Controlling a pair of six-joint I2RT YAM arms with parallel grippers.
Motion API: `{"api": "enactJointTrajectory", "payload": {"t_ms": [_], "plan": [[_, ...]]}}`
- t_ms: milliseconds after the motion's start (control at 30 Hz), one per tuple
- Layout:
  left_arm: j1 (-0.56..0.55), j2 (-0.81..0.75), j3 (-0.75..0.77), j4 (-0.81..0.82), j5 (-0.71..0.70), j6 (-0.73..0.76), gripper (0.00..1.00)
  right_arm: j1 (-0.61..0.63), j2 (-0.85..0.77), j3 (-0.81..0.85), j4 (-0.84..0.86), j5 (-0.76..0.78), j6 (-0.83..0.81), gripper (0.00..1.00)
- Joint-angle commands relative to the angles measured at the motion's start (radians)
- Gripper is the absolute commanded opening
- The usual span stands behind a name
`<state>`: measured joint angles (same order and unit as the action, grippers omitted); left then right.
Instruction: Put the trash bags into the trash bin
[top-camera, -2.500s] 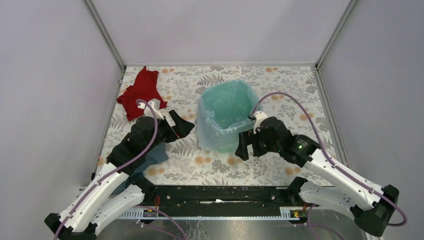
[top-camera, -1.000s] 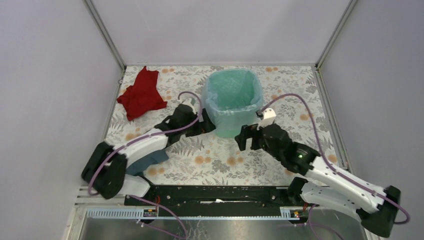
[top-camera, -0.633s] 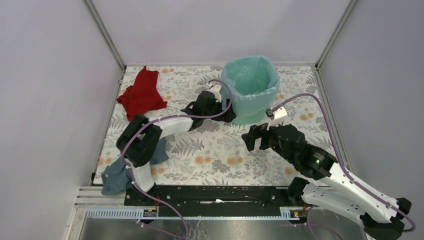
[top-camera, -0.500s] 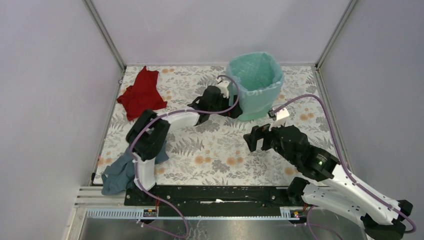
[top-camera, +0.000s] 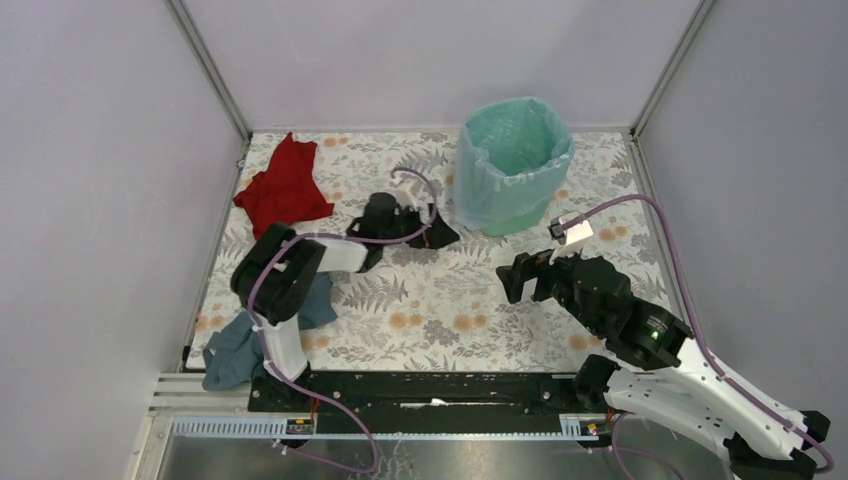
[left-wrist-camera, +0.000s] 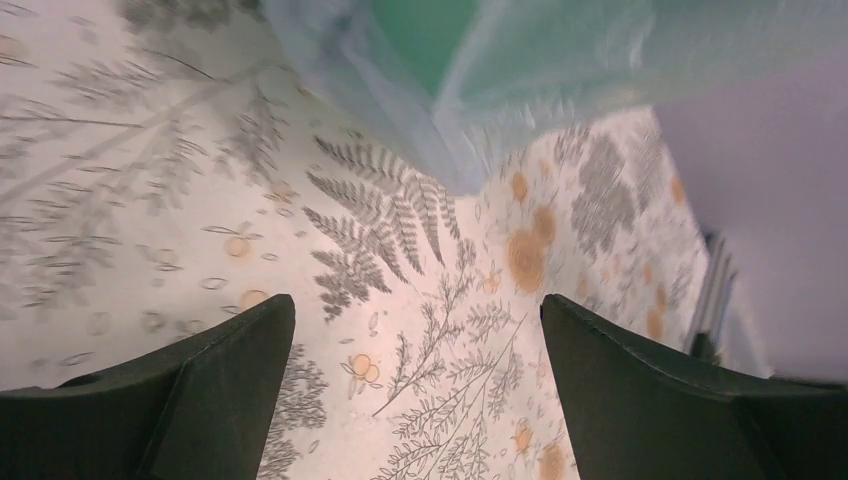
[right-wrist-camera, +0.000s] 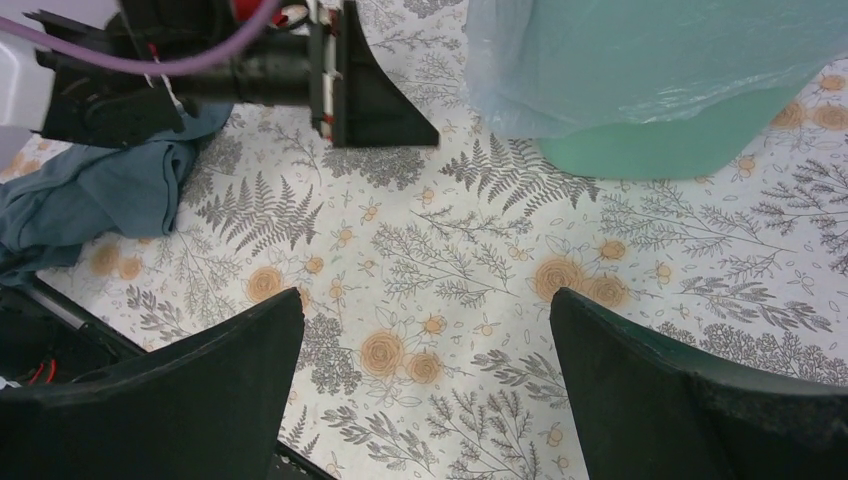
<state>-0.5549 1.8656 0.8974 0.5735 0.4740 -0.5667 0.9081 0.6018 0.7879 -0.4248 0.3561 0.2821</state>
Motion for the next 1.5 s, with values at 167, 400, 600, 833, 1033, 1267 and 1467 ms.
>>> {"api": "enactJointTrajectory", "payload": {"t_ms": [167, 400, 600, 833, 1033, 1267, 1467], "plan": [[0.097, 0.118, 0.130, 0.310, 0.064, -0.413, 0.97, 0.000, -0.026, 0.043, 0.000, 0.021, -0.018, 1.00], [0.068, 0.414, 0.414, 0.555, 0.137, -0.635, 0.96, 0.000, -0.060, 0.068, -0.023, 0.039, -0.027, 1.00], [-0.013, 0.618, 0.725, 0.445, 0.110, -0.618, 0.96, 0.000, -0.089, 0.061, -0.021, 0.049, -0.025, 1.00], [-0.129, 0.901, 1.237, 0.185, -0.038, -0.626, 0.99, 0.000, -0.110, 0.046, -0.027, 0.062, -0.018, 1.00], [-0.167, 0.986, 1.410, 0.092, -0.078, -0.649, 0.99, 0.000, -0.084, 0.073, -0.050, 0.142, -0.011, 1.00], [-0.080, 0.469, 0.689, 0.015, -0.043, -0.478, 0.99, -0.001, 0.061, 0.110, -0.063, 0.286, 0.036, 1.00], [0.001, -0.020, 0.249, -0.058, -0.012, -0.395, 0.99, -0.031, 0.351, 0.170, 0.002, 0.437, 0.078, 1.00]]}}
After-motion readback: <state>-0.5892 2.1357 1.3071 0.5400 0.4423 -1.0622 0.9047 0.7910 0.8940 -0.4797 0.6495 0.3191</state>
